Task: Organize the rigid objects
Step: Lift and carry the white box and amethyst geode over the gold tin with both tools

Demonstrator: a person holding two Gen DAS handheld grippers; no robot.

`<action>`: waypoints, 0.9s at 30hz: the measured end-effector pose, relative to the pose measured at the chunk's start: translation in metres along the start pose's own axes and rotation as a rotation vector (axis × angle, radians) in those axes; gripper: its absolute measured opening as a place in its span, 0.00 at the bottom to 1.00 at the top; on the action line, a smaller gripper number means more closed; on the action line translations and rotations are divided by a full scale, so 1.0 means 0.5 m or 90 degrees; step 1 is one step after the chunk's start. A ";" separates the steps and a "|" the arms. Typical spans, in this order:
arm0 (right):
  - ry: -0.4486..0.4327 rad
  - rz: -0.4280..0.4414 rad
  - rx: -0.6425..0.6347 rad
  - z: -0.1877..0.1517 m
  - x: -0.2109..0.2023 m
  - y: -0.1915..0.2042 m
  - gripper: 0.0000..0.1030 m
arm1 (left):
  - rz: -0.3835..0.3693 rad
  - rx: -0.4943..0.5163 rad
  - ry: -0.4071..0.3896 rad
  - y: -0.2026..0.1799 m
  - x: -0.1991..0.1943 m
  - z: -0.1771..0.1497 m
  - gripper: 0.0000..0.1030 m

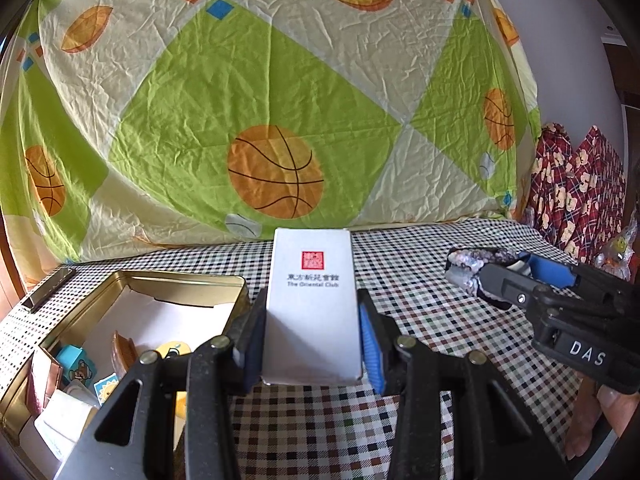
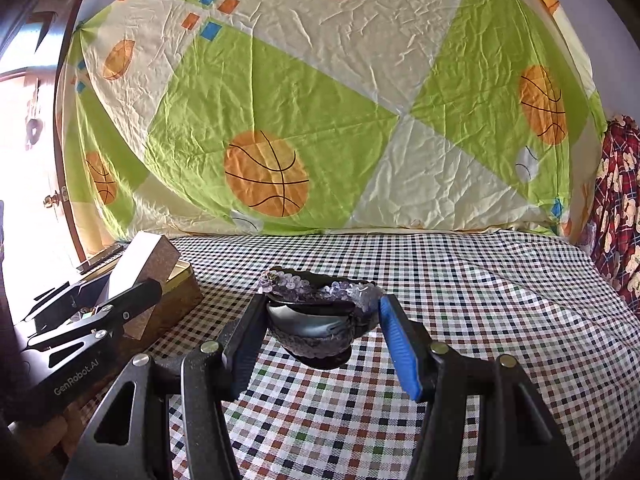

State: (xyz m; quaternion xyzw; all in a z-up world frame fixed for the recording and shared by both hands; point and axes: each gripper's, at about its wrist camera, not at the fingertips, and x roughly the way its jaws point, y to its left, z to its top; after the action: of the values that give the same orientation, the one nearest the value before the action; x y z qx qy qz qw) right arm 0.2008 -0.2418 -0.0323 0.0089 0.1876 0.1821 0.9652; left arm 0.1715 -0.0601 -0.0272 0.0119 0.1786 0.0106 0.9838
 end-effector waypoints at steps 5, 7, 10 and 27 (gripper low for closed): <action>-0.009 0.006 -0.009 -0.004 -0.012 0.010 0.58 | 0.000 -0.004 -0.005 0.008 -0.010 -0.003 0.39; -0.012 0.008 -0.012 -0.004 -0.016 0.012 0.58 | 0.000 -0.003 -0.006 0.008 -0.013 -0.004 0.39; -0.015 0.011 -0.016 -0.006 -0.021 0.017 0.58 | -0.001 -0.003 -0.010 0.009 -0.019 -0.005 0.39; -0.047 0.029 -0.042 -0.014 -0.051 0.037 0.58 | -0.003 -0.008 -0.020 0.020 -0.043 -0.012 0.39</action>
State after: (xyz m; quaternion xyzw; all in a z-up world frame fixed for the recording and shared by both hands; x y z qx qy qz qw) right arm 0.1698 -0.2339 -0.0280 -0.0121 0.1455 0.2095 0.9668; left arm 0.1489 -0.0503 -0.0251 0.0054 0.1631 0.0089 0.9866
